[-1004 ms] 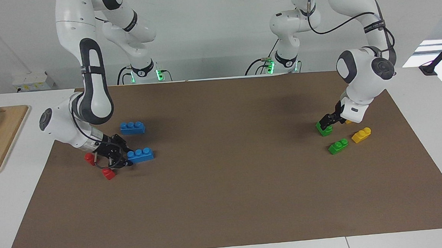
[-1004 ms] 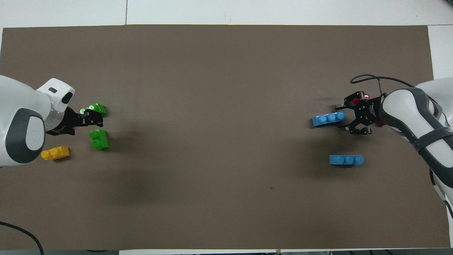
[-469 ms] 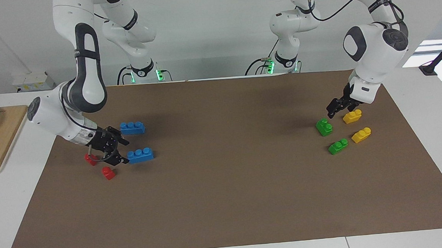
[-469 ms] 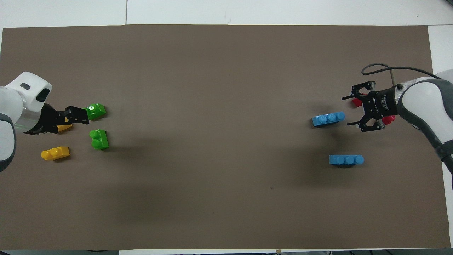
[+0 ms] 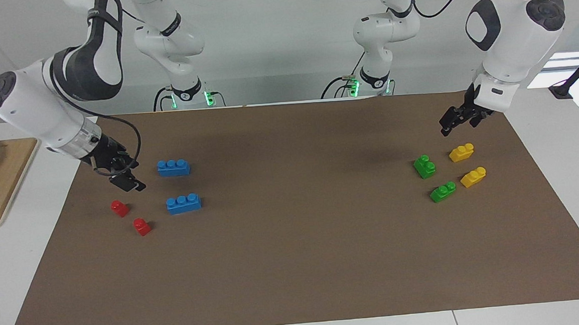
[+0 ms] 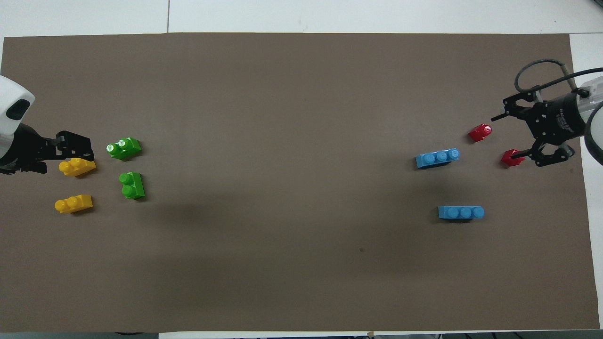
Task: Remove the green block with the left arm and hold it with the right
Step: 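Release the green brick with the left gripper while the right gripper releases blue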
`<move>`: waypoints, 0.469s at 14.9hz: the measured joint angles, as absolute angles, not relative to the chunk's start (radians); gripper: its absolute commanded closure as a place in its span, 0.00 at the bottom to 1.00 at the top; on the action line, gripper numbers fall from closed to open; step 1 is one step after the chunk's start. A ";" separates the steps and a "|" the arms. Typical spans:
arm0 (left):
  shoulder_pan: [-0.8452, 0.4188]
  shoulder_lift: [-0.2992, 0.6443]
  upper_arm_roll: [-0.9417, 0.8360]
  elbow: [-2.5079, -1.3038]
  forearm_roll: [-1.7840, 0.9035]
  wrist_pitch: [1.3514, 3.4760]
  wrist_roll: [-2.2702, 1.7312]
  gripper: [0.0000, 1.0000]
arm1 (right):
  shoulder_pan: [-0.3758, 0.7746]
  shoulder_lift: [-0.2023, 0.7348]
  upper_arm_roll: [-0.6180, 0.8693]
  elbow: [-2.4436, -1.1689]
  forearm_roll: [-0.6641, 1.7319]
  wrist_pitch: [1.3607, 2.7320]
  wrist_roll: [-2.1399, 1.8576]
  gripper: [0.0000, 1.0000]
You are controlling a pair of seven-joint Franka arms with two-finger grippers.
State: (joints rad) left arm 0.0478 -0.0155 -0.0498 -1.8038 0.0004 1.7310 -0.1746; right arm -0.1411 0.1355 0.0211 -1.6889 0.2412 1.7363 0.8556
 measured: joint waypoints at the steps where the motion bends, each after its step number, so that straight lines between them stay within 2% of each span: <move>1: 0.048 -0.007 -0.052 -1.788 0.002 1.719 -0.174 0.00 | -0.133 0.131 0.023 -1.649 0.225 1.700 0.796 0.04; 4: 0.047 0.021 -0.056 -1.726 0.003 1.663 -0.174 0.00 | -0.111 0.106 0.026 -1.568 0.169 1.637 0.599 0.04; 7: 0.045 0.039 -0.057 -1.690 0.004 1.637 -0.174 0.00 | -0.092 0.072 0.029 -1.553 0.087 1.630 0.372 0.04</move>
